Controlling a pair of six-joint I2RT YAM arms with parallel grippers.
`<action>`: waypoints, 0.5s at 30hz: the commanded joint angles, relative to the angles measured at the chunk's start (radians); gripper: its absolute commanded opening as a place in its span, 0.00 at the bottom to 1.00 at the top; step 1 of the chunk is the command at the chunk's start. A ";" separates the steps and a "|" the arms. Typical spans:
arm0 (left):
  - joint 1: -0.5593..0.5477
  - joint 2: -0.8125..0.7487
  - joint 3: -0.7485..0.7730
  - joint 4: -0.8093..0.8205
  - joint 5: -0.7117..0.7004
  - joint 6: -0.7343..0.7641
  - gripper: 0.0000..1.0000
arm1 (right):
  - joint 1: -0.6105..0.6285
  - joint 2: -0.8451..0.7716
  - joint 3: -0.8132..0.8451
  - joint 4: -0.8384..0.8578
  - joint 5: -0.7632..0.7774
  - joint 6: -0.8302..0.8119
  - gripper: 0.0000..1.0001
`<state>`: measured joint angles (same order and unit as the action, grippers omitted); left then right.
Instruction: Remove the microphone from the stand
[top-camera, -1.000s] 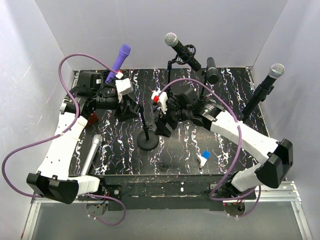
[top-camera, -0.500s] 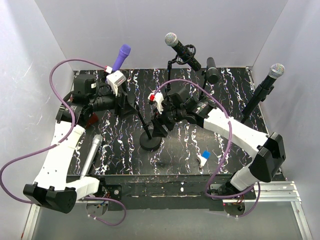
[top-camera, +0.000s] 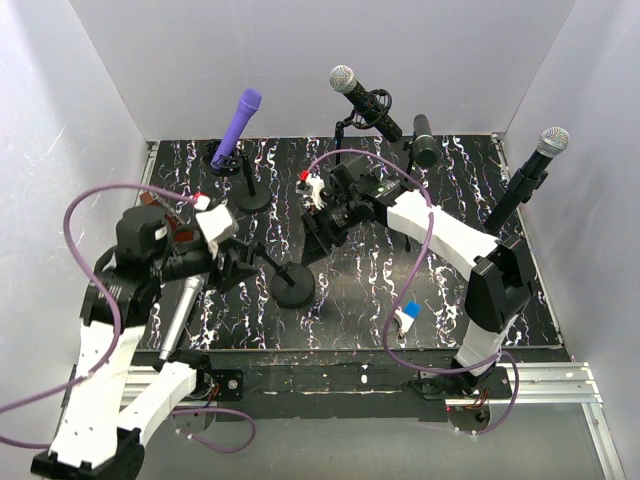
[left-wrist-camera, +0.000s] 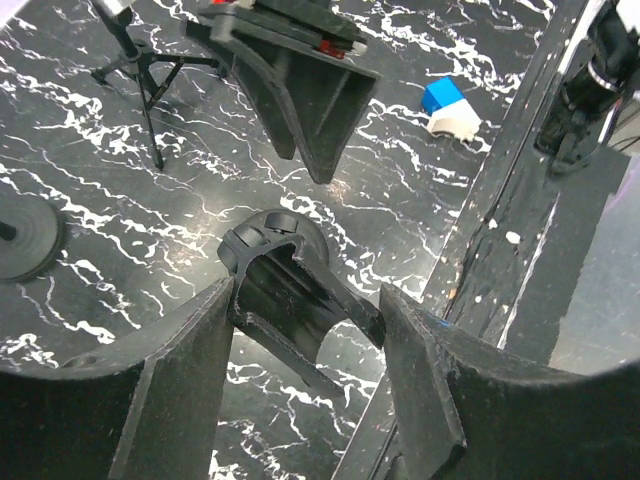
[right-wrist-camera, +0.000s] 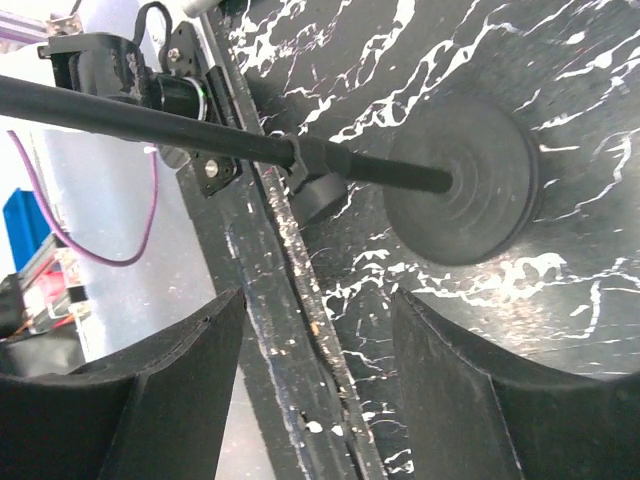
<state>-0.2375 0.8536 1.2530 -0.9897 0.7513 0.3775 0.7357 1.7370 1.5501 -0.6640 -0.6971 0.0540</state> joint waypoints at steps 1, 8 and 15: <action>0.004 -0.119 -0.049 0.045 -0.020 0.147 0.24 | 0.025 0.016 0.051 -0.022 -0.084 0.070 0.68; 0.003 -0.168 -0.072 0.025 -0.006 0.196 0.22 | 0.063 0.062 0.064 0.023 -0.078 0.119 0.69; 0.003 -0.165 -0.053 0.020 -0.009 0.140 0.21 | 0.074 0.154 0.119 0.083 -0.110 0.197 0.69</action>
<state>-0.2375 0.6918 1.1843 -1.0027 0.7437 0.5137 0.8070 1.8473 1.6135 -0.6411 -0.7620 0.1902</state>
